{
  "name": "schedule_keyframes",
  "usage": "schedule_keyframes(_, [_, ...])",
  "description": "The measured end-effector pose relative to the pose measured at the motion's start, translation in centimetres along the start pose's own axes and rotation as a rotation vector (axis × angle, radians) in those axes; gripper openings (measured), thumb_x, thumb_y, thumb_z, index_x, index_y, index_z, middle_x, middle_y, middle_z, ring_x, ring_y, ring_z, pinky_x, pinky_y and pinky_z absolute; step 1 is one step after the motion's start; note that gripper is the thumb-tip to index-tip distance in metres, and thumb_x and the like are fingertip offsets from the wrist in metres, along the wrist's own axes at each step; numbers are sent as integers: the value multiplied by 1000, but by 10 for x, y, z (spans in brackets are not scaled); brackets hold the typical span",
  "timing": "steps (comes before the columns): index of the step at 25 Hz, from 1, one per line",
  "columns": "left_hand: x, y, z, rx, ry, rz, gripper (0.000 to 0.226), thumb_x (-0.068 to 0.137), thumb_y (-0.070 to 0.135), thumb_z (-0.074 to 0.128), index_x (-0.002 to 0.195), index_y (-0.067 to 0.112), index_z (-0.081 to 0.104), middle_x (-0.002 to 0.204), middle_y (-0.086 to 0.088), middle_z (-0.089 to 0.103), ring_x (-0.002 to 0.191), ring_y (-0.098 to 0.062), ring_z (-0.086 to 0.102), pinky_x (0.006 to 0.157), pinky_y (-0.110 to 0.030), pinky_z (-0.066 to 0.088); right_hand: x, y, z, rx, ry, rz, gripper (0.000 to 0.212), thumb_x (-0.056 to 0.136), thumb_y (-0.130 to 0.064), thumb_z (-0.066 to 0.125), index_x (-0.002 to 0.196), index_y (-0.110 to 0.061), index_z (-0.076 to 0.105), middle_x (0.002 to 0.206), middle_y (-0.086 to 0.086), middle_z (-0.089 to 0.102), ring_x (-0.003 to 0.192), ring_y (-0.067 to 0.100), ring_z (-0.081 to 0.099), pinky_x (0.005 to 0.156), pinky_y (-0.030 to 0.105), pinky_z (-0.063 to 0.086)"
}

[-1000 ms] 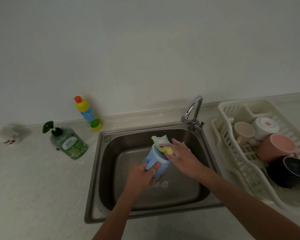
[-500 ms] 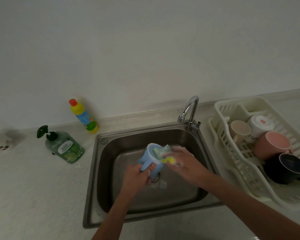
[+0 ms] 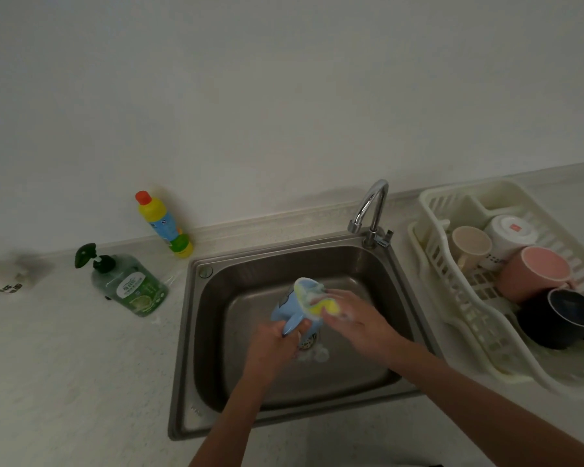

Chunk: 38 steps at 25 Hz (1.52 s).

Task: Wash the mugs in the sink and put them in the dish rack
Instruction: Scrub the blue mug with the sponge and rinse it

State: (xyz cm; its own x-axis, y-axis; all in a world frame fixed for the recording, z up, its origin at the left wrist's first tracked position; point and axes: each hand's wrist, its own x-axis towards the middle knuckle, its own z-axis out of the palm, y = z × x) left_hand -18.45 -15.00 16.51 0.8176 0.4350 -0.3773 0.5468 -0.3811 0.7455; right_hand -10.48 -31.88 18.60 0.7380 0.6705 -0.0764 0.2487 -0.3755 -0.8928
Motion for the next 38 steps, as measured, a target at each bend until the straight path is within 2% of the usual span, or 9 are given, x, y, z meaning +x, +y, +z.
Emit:
schedule_keyframes(5, [-3, 6, 0, -143, 35, 33, 32, 92, 43, 64, 73, 17, 67, 59, -3, 68, 56, -15, 66, 62, -27, 57, 28, -2, -8, -290, 8, 25, 38, 105, -40, 38, 141, -34, 49, 151, -5, 43, 147, 16, 22, 122, 46, 12])
schedule_keyframes(7, [-2, 3, -4, -182, 47, 10, 32, 90, 40, 66, 71, 15, 68, 59, -6, 69, 57, -18, 66, 66, -36, 58, 13, 6, -7, -287, 50, 5, 37, 103, -42, 40, 135, -31, 56, 140, -12, 50, 138, 9, 33, 118, 46, 24])
schedule_keyframes(10, [-2, 2, 3, -116, 6, -12, 37, 93, 43, 62, 70, 15, 65, 55, 0, 64, 54, -12, 62, 59, -24, 52, 9, -5, 5, -190, 15, -70, 42, 99, -49, 43, 132, -29, 59, 134, -21, 47, 133, -4, 30, 119, 36, 26])
schedule_keyframes(14, [0, 4, 7, -142, -2, 6, 34, 93, 42, 62, 81, 11, 67, 61, -2, 66, 53, -8, 62, 54, -18, 51, 35, -6, 0, -302, -55, 21, 41, 106, -37, 37, 144, -27, 47, 153, -7, 38, 149, 13, 14, 123, 40, 7])
schedule_keyframes(21, [15, -5, 7, -126, -42, -38, 33, 93, 41, 64, 83, 10, 69, 63, -4, 66, 54, -10, 63, 53, -17, 50, 13, 8, 11, -96, -14, 59, 29, 102, -37, 49, 130, -37, 54, 131, -27, 43, 130, 2, 40, 104, 16, 30])
schedule_keyframes(24, [23, -5, 5, -112, -51, -3, 28, 93, 39, 64, 82, 13, 68, 66, -5, 68, 56, -11, 64, 59, -22, 53, 35, 11, 1, -209, -50, 115, 44, 101, -50, 41, 137, -29, 54, 145, -2, 48, 135, 15, 41, 111, 37, 36])
schedule_keyframes(26, [30, -6, -1, -113, -65, 7, 26, 92, 39, 65, 83, 15, 68, 69, -6, 69, 57, -10, 64, 58, -20, 53, 33, 19, -3, -221, -11, 129, 46, 96, -53, 41, 122, -24, 65, 123, -1, 64, 115, 12, 59, 100, 41, 48])
schedule_keyframes(33, [46, -20, 17, -72, -126, -109, 30, 96, 39, 60, 91, 10, 68, 81, -12, 73, 70, -21, 72, 68, -29, 60, 37, 24, 6, 2, -46, 230, 22, 103, -33, 49, 123, -34, 55, 107, -28, 49, 89, -27, 49, 69, -5, 37])
schedule_keyframes(38, [53, -33, 16, -68, -157, -140, 36, 92, 46, 62, 94, 11, 68, 76, -6, 71, 65, -12, 68, 60, -19, 54, 49, 53, 13, -94, -51, 263, 21, 102, -27, 51, 122, -25, 57, 112, -11, 56, 108, 4, 58, 85, 5, 44])
